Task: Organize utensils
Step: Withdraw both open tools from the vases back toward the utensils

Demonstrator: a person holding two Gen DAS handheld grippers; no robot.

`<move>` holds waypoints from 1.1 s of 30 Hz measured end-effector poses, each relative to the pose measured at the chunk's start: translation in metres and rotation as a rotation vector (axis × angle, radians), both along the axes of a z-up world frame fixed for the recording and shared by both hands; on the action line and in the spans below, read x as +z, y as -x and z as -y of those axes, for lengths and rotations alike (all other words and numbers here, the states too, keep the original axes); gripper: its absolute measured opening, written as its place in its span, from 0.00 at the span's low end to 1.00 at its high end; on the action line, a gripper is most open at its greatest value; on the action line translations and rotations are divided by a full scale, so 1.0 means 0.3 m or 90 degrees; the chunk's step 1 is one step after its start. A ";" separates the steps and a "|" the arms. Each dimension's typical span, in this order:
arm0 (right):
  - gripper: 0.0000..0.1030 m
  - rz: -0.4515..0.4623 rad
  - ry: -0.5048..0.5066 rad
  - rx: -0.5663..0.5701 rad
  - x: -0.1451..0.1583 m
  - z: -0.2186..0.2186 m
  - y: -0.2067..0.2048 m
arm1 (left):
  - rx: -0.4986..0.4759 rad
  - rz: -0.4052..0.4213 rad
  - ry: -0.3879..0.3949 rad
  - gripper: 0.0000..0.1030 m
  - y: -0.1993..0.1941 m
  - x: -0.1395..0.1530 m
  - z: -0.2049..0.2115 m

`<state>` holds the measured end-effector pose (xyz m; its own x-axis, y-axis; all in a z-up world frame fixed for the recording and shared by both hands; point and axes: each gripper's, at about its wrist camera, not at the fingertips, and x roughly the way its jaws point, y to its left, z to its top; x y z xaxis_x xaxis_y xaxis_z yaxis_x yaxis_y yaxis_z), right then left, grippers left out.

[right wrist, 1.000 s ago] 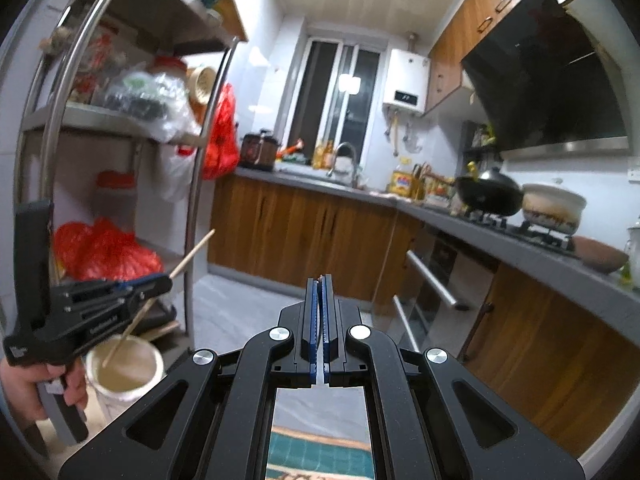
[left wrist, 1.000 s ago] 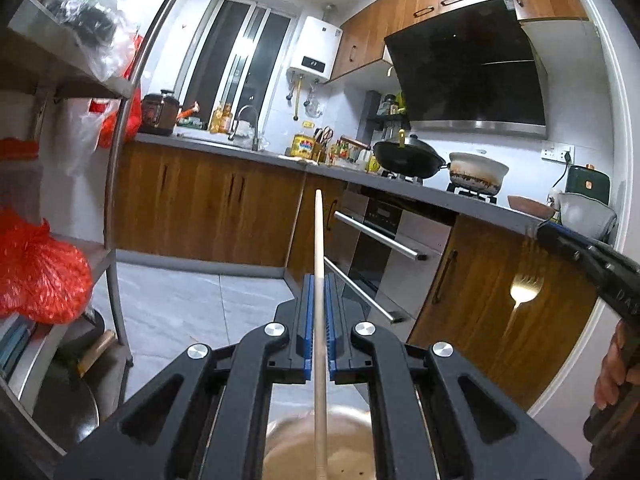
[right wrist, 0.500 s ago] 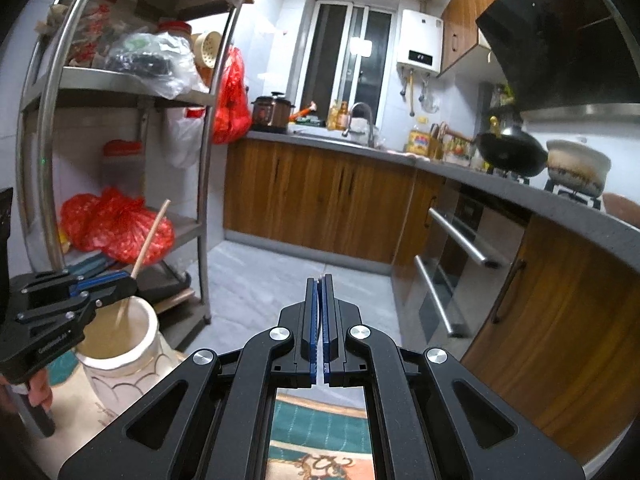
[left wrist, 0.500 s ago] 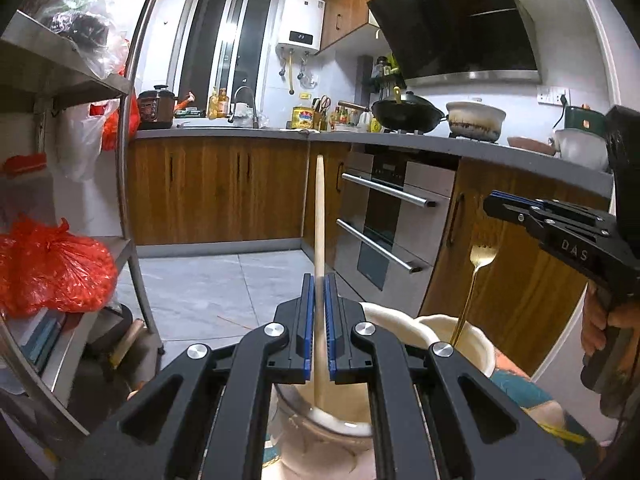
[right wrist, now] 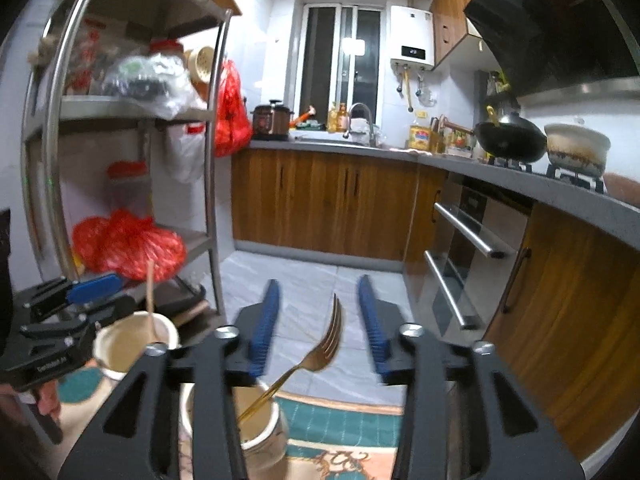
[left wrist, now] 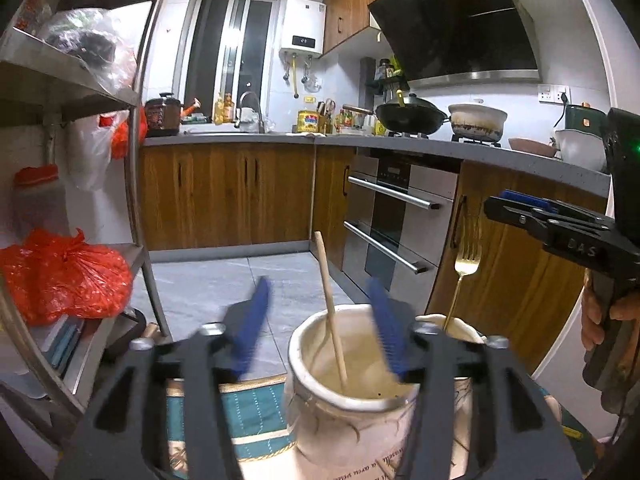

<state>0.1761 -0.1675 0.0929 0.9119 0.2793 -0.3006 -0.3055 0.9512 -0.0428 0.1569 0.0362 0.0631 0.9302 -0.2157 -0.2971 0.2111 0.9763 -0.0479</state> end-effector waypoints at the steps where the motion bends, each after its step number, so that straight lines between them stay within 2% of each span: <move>1: 0.72 -0.001 -0.014 0.004 0.004 0.014 0.018 | 0.002 0.005 -0.003 0.69 0.020 0.006 -0.002; 2: 0.82 0.001 -0.030 0.010 0.006 0.029 0.038 | 0.006 0.009 -0.005 0.78 0.039 0.010 -0.003; 3: 0.85 0.002 -0.040 0.013 0.008 0.039 0.052 | 0.007 0.012 -0.006 0.85 0.053 0.013 -0.004; 4: 0.91 0.004 -0.055 0.016 0.007 0.056 0.079 | 0.006 0.014 -0.007 0.88 0.069 0.016 -0.005; 6: 0.95 0.001 -0.073 0.018 0.002 0.075 0.113 | 0.007 0.018 -0.010 0.95 0.110 0.025 -0.008; 15: 0.95 -0.007 -0.082 0.000 -0.035 0.120 0.243 | 0.009 0.005 -0.015 0.95 0.245 0.024 -0.010; 21: 0.95 -0.018 -0.058 -0.036 -0.095 0.164 0.324 | 0.003 -0.022 -0.007 0.95 0.300 0.001 0.003; 27: 0.95 -0.046 -0.062 -0.067 -0.186 0.235 0.366 | -0.001 -0.071 -0.013 0.95 0.332 -0.074 0.036; 33: 0.95 -0.088 -0.059 -0.088 -0.268 0.291 0.369 | -0.010 -0.111 -0.042 0.95 0.353 -0.165 0.096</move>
